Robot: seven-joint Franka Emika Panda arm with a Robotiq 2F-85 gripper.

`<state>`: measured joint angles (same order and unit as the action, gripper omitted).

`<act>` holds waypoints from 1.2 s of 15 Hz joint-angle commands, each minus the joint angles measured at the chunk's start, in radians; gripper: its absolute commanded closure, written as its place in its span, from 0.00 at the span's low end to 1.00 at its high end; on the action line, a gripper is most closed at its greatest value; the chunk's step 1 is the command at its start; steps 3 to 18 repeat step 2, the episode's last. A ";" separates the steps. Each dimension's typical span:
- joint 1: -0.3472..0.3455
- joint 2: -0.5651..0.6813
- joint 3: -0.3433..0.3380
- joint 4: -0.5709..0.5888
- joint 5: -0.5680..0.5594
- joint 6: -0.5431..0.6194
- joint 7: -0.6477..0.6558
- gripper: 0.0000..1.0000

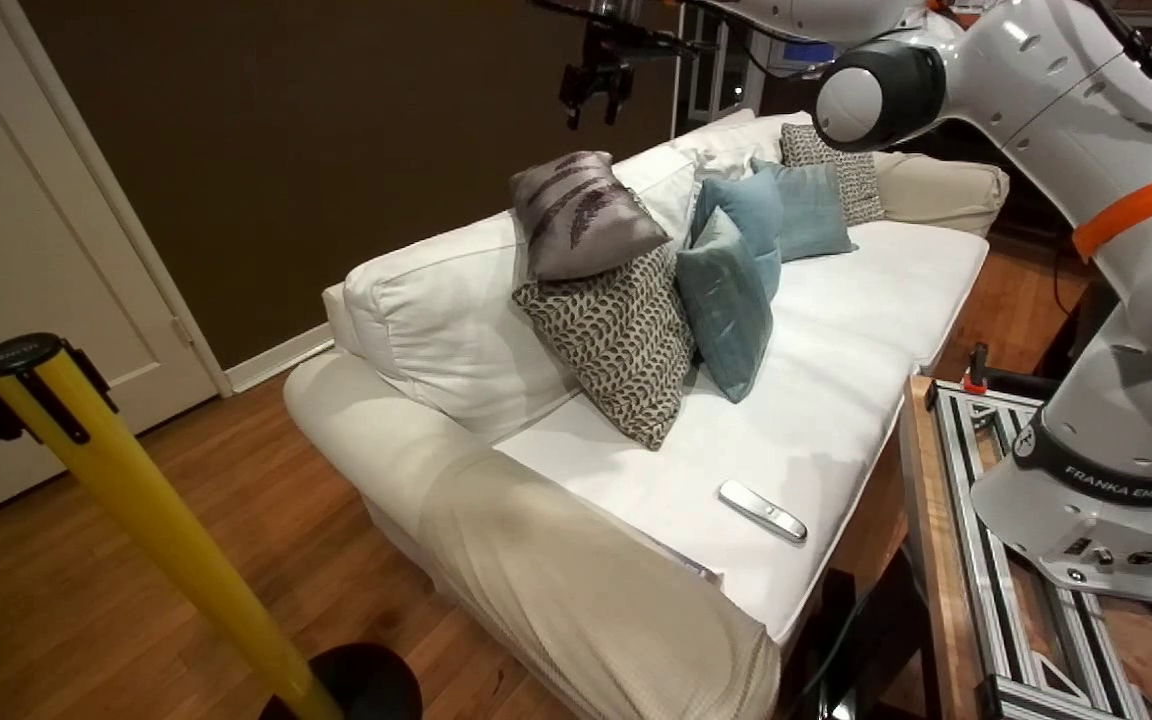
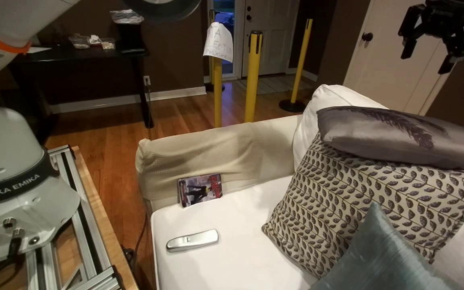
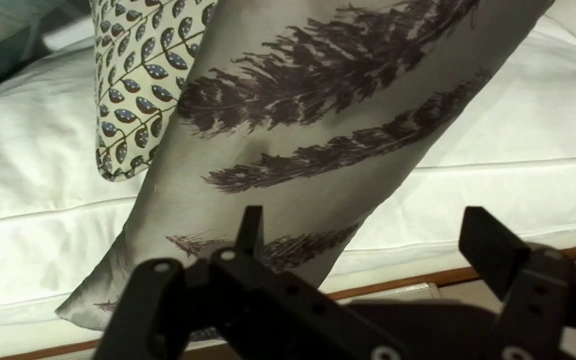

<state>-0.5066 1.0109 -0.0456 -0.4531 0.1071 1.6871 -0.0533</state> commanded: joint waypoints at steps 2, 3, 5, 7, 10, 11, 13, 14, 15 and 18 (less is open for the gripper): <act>0.002 -0.003 -0.001 -0.004 -0.006 0.001 -0.009 0.00; 0.002 -0.003 -0.001 -0.004 -0.006 0.001 -0.009 0.00; 0.002 -0.003 -0.001 -0.004 -0.006 0.001 -0.009 0.00; 0.002 -0.003 -0.001 -0.004 -0.006 0.001 -0.009 0.00; 0.002 -0.003 -0.001 -0.004 -0.006 0.001 -0.009 0.00; 0.002 -0.003 -0.001 -0.004 -0.006 0.001 -0.009 0.00; 0.002 -0.003 -0.001 -0.004 -0.006 0.001 -0.009 0.00; 0.002 -0.003 -0.001 -0.004 -0.006 0.001 -0.009 0.00; 0.002 -0.003 -0.001 -0.004 -0.006 0.001 -0.009 0.00; 0.002 -0.003 -0.001 -0.004 -0.006 0.001 -0.009 0.00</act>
